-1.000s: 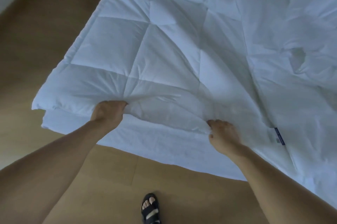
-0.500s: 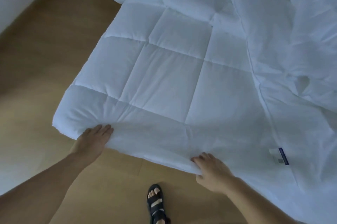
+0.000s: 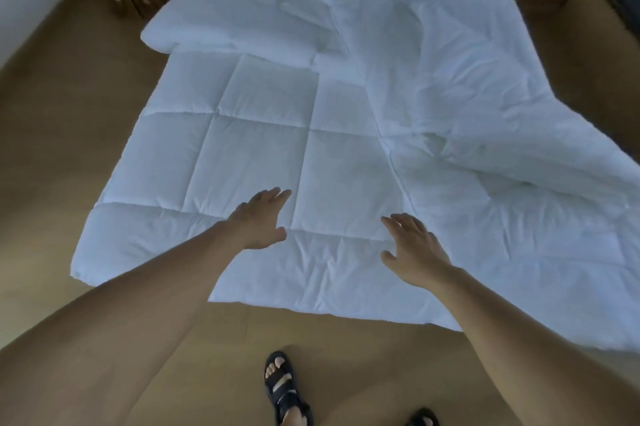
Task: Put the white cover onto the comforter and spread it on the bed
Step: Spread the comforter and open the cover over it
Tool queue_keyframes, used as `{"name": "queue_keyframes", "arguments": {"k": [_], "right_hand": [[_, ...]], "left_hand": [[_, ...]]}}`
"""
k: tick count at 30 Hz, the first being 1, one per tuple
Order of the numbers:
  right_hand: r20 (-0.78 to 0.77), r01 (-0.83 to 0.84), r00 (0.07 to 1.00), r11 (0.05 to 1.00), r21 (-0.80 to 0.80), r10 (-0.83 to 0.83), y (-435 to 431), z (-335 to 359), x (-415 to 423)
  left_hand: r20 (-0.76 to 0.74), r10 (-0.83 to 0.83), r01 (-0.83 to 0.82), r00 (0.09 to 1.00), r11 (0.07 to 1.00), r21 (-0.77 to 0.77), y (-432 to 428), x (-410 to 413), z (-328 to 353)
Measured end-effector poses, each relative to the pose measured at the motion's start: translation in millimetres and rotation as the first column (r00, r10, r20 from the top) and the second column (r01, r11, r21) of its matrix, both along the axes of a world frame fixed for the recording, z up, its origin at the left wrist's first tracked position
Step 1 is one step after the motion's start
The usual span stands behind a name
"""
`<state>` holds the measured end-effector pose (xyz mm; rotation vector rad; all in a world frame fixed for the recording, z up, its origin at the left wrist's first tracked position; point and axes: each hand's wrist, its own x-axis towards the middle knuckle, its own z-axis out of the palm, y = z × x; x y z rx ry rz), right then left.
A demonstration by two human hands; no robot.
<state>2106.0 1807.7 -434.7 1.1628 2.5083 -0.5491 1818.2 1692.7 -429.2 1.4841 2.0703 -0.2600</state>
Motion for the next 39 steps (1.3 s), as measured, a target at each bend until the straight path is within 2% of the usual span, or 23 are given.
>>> {"name": "queue_keyframes", "arguments": {"k": [7,14,21,26,27,29,32,34,39], "right_hand": [[-0.074,0.184,0.981,0.979,0.089,-0.178,53.2,76.4,155.4],[-0.114,0.255,0.964,0.957,0.141,-0.24,100.4,128.1,291.8],[-0.103,0.197,0.978,0.972,0.131,-0.184,166.9,126.7,339.9],[-0.07,0.089,0.994,0.985,0.148,-0.079,243.9,111.1,336.8],[-0.069,0.066,0.996,0.987,0.149,-0.056,261.1,105.6,334.5],[-0.055,0.005,0.998,0.993,0.12,0.001,293.3,94.3,330.4],[-0.037,-0.059,0.997,0.996,0.069,0.061,333.8,75.9,329.7],[-0.031,-0.089,0.995,0.995,0.038,0.09,359.2,65.8,327.0],[-0.068,-0.205,0.976,0.979,0.017,0.206,418.0,42.5,322.7]], "left_hand": [[0.144,0.018,-0.039,0.989,0.989,0.145,88.8,152.3,79.2],[0.378,0.178,-0.232,0.908,0.968,0.101,149.1,302.9,96.7],[0.449,0.264,-0.333,0.854,0.94,0.08,211.6,369.2,76.3],[0.493,0.481,-0.593,0.725,0.8,0.091,259.1,376.0,35.0],[0.5,0.523,-0.642,0.691,0.761,0.091,270.2,377.9,24.6],[0.547,0.627,-0.773,0.555,0.632,0.059,295.0,382.9,11.2],[0.642,0.729,-0.93,0.237,0.362,-0.068,335.0,388.7,2.9],[0.671,0.741,-0.958,0.019,0.204,-0.199,359.7,388.2,2.4],[0.677,0.682,-0.938,-0.278,-0.042,-0.343,411.4,403.8,-12.3]]}}
